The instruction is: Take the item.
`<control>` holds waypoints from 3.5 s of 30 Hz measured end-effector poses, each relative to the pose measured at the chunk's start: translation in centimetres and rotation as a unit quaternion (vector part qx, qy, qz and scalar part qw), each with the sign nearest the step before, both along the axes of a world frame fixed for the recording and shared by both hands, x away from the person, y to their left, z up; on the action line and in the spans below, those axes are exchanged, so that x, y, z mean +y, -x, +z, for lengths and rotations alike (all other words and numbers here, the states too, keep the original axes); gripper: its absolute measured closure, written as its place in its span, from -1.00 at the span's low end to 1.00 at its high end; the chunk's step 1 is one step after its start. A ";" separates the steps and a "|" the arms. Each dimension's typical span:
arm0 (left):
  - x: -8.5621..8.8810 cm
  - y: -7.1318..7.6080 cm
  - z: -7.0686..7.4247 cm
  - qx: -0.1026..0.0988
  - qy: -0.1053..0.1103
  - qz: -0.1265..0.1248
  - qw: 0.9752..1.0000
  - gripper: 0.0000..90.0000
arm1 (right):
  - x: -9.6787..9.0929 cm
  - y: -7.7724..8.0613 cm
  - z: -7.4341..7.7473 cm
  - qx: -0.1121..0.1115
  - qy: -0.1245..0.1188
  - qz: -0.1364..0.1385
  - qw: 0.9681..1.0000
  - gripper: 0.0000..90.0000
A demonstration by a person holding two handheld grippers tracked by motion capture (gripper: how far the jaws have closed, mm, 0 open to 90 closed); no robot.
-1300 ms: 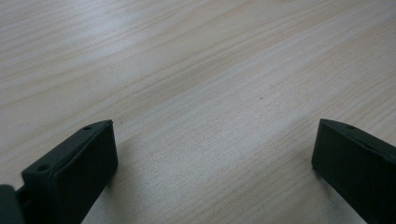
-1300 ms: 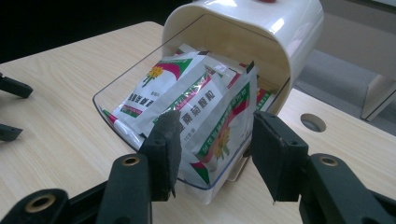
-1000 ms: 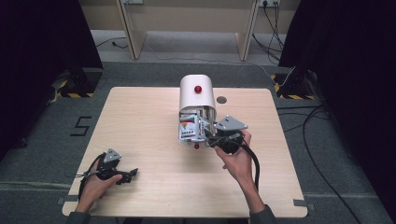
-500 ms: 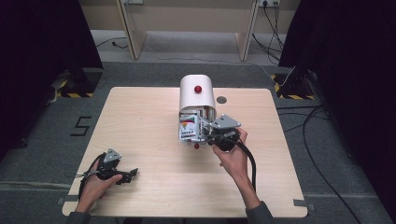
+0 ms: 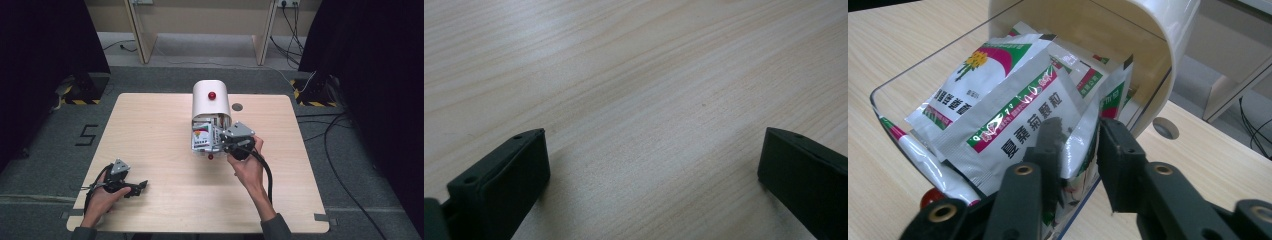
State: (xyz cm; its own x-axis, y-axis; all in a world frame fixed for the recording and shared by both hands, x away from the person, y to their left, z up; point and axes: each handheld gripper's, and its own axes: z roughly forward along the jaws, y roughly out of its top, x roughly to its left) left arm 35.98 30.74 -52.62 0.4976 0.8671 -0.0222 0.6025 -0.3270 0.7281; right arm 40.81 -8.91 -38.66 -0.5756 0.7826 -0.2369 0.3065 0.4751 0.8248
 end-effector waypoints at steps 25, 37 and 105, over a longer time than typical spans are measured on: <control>0.0 0.0 0.0 0.000 0.000 0.000 1.000 -1.00 | -2.1 1.6 3.9 -0.049 -0.056 0.030 0.997 0.91; 0.0 0.0 0.0 0.000 0.000 0.000 1.000 -1.00 | -4.5 2.1 5.1 -0.071 -0.060 0.017 0.995 0.92; 0.0 0.0 0.0 0.000 0.000 0.000 1.000 -1.00 | -11.2 1.3 -4.4 -0.018 -0.065 -0.056 0.996 0.94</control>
